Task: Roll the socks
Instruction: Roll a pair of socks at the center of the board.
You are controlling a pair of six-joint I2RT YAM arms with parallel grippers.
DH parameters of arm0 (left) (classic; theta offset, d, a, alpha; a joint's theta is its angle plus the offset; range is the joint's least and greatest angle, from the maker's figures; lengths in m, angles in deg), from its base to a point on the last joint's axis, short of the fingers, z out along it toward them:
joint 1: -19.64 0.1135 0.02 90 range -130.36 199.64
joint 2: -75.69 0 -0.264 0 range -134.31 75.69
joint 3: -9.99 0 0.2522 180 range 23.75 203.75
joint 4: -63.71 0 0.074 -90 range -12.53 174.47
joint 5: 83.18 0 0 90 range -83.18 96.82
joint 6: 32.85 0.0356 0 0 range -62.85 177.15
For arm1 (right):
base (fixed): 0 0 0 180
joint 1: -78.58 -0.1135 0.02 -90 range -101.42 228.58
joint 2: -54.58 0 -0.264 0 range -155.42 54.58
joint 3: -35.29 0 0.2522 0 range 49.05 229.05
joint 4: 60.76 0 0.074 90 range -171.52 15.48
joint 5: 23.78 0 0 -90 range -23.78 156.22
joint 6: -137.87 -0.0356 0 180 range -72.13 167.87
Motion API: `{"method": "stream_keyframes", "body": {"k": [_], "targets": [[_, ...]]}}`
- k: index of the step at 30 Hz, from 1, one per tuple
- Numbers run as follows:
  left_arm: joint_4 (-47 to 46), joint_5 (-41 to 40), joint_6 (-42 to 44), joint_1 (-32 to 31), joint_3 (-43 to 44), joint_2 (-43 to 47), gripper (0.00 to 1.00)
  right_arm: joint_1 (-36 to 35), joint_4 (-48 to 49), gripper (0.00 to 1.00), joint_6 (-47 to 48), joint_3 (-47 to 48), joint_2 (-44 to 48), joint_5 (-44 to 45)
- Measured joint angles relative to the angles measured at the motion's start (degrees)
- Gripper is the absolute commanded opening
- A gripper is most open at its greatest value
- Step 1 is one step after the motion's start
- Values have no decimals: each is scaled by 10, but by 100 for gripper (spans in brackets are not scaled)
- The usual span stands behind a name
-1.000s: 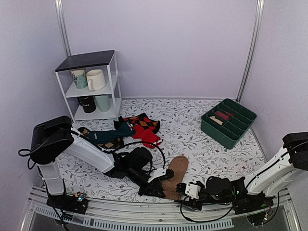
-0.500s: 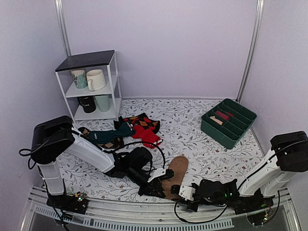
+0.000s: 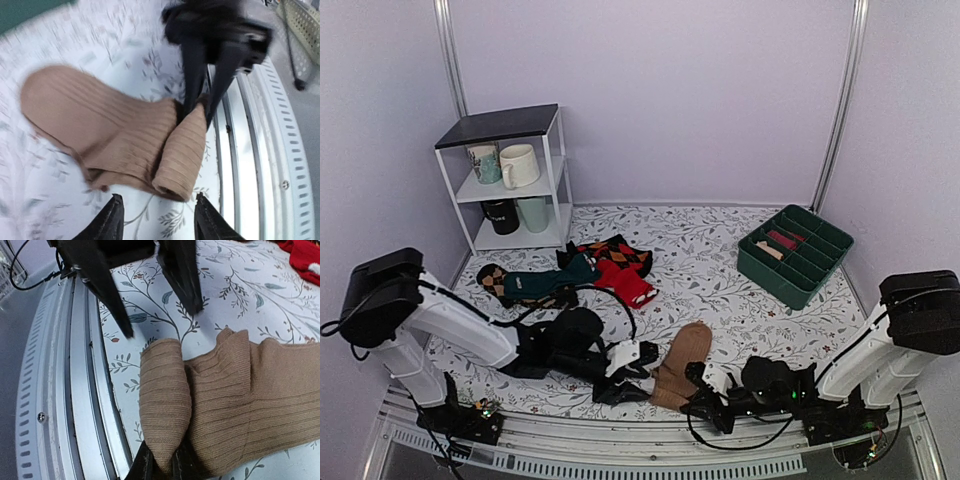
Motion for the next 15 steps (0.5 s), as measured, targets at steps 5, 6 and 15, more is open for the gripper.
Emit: {"method": "stream_keyframes", "body": {"k": [5, 6, 15], "targets": [[-80, -68, 103, -41, -60, 90, 45, 78, 26, 6, -73, -4, -18, -133], [-87, -70, 120, -45, -58, 90, 45, 92, 27, 6, -88, 0, -24, -161], [-103, -92, 217, -63, -42, 21, 48, 174, 0, 6, -193, 54, -83, -359]]}}
